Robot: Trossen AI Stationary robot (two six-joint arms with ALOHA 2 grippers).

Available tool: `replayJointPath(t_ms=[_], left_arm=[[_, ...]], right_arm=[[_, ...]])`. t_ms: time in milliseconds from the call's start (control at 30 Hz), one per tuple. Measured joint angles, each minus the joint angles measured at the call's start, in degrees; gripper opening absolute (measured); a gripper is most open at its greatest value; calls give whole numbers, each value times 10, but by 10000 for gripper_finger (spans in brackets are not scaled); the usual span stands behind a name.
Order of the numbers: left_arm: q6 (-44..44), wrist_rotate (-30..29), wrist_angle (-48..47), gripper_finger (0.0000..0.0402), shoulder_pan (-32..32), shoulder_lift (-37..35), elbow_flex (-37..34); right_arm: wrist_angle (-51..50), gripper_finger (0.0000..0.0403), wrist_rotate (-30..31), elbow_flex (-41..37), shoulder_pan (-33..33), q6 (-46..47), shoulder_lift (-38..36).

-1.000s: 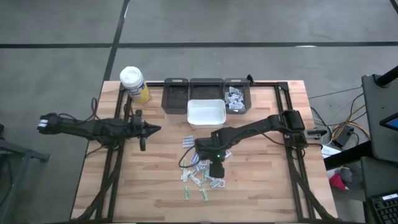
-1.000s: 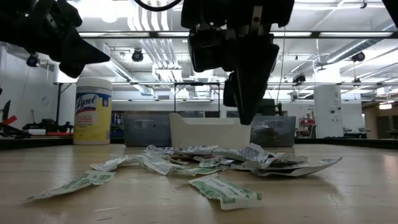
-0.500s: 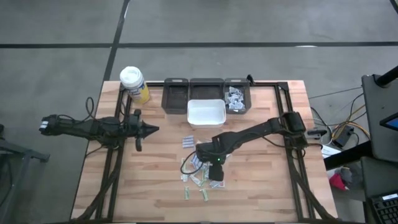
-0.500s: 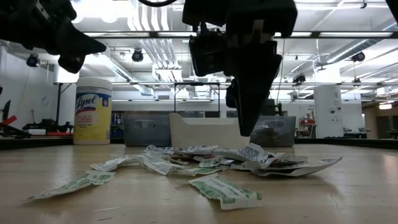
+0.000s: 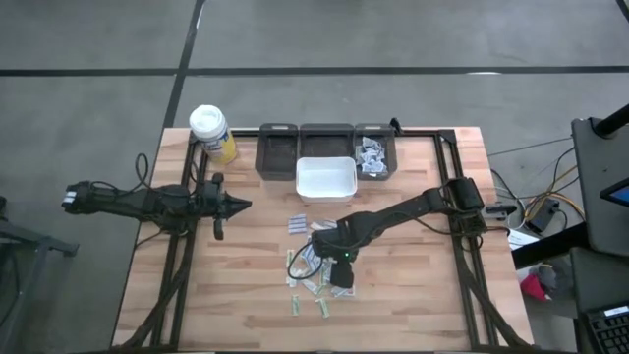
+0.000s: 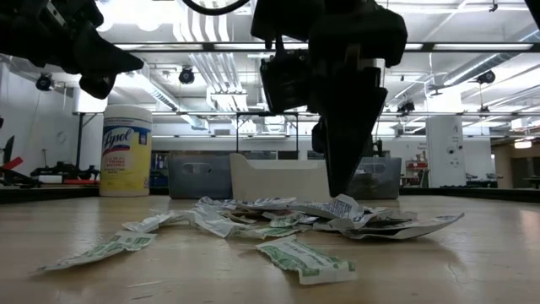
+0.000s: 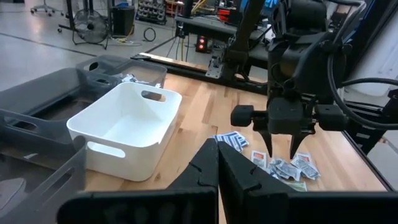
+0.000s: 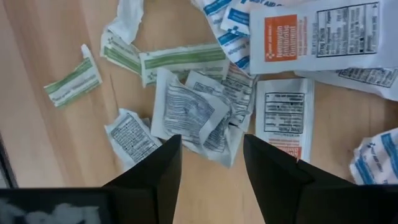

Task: Pick & Place First Aid Supplies
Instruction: Put the blue alcohol pad into the right black bin

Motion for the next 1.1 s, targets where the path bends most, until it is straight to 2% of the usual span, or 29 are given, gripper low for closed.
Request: replayJointPath(t_ms=[633,900,1100], left_arm=[[6,0,0,0,0,0,0],[7,0,0,0,0,0,0],[8,0,0,0,0,0,0]], right_arm=[[50,168,22,-38,8,32,0],[53,141,23,-43,21,32,0],[63,105,33,-43,26,37,0]])
